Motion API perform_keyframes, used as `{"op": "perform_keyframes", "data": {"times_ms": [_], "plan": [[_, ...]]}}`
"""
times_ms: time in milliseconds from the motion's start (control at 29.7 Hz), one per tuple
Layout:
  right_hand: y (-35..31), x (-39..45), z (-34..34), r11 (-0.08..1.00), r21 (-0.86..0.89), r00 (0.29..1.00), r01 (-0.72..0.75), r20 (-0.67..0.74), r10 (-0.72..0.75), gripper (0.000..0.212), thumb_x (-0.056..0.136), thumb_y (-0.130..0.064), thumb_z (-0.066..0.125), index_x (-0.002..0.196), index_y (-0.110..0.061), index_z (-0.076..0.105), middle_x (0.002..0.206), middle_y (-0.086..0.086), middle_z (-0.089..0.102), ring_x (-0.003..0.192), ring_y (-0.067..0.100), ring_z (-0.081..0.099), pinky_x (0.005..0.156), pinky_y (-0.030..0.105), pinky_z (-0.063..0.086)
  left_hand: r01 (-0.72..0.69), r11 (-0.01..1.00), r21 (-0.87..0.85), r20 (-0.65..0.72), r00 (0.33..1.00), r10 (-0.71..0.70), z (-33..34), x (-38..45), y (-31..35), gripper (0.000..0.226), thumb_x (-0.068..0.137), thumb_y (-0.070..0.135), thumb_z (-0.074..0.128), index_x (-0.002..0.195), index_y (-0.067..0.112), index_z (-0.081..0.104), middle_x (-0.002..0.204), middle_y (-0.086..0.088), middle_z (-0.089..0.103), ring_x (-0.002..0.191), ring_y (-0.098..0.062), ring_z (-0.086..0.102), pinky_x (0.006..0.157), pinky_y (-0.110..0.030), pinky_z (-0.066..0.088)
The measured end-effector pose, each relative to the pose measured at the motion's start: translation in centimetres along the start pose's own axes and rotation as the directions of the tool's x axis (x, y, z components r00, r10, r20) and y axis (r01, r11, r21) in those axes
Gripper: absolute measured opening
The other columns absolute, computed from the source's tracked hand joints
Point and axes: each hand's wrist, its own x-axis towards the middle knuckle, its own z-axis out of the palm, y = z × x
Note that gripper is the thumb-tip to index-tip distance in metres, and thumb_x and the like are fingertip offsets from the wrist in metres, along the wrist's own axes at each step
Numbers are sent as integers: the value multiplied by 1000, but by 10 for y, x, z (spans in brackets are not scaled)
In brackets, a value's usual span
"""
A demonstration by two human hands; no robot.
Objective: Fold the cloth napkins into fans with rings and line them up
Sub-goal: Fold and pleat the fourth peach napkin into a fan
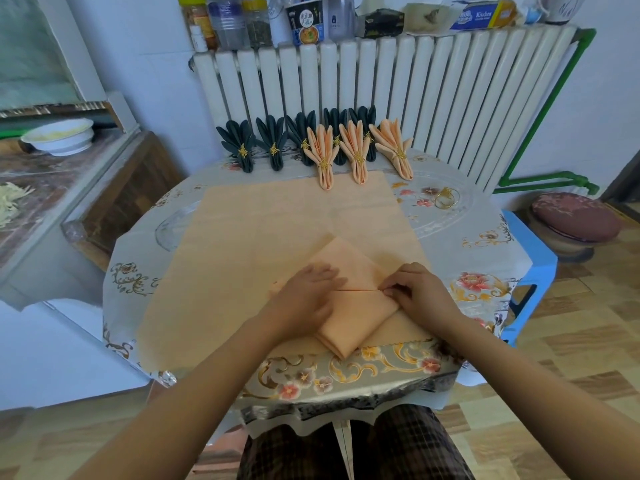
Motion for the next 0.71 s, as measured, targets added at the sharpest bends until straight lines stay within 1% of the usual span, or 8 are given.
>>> {"op": "perform_keyframes", "data": {"times_ms": [67,135,202,269,337,438,573,707], "plan": [[-1,1,0,997,-46,998,62,9,-61,14,77,1,70,82,-12,74,78,-2,63,81,16,52,71,16,34,-16,1000,21,91,996,14,10,4,5,46,100,28,42,145,27,37,154,4,28,145,-11,17,117,-26,2],[-1,0,1,987,-89,991,135,34,-133,13,79,0,67,84,-10,74,81,2,66,83,15,52,73,16,34,-29,999,21,115,993,26,17,3,1,48,98,41,34,145,30,37,154,6,29,145,-9,18,117,-27,5],[4,-4,-1,980,-112,986,165,34,-162,16,80,-1,63,88,-9,74,85,3,67,85,12,51,75,16,36,-3,999,-53,89,996,8,19,0,-2,51,93,42,34,140,28,45,151,6,35,143,-9,24,116,-26,9],[7,-7,-4,992,-74,995,98,5,-98,19,81,1,65,91,-12,74,87,1,67,87,11,55,76,21,40,36,992,-120,42,999,-31,18,0,-1,44,95,38,45,136,24,52,147,3,43,139,-10,32,116,-25,14],[7,-7,-5,1000,-22,1000,22,-15,-22,17,81,-2,67,91,-15,74,89,-3,67,86,10,56,77,21,42,79,986,-150,-19,996,-82,17,6,6,35,94,28,57,128,19,61,139,1,53,133,-13,42,114,-30,25],[4,-4,-6,1000,-14,1000,-9,-16,9,12,80,-6,69,86,-17,70,85,-8,65,83,10,57,75,23,45,184,980,-78,-49,981,-188,16,20,21,25,89,35,62,109,21,67,119,5,61,118,-15,49,102,-36,36],[2,-2,-10,999,-13,999,-31,22,31,9,80,-9,70,82,-17,66,83,-10,61,82,11,55,74,26,46,320,944,-82,-79,942,-327,21,35,34,20,86,39,65,99,24,66,114,3,53,115,-18,43,96,-34,31],[-1,2,-14,998,-15,994,-61,85,62,4,82,-14,69,85,-16,67,86,-7,62,82,10,55,75,24,44,362,907,-214,-55,923,-381,22,35,35,6,83,31,70,85,27,65,111,2,53,114,-20,45,100,-35,32]]}}
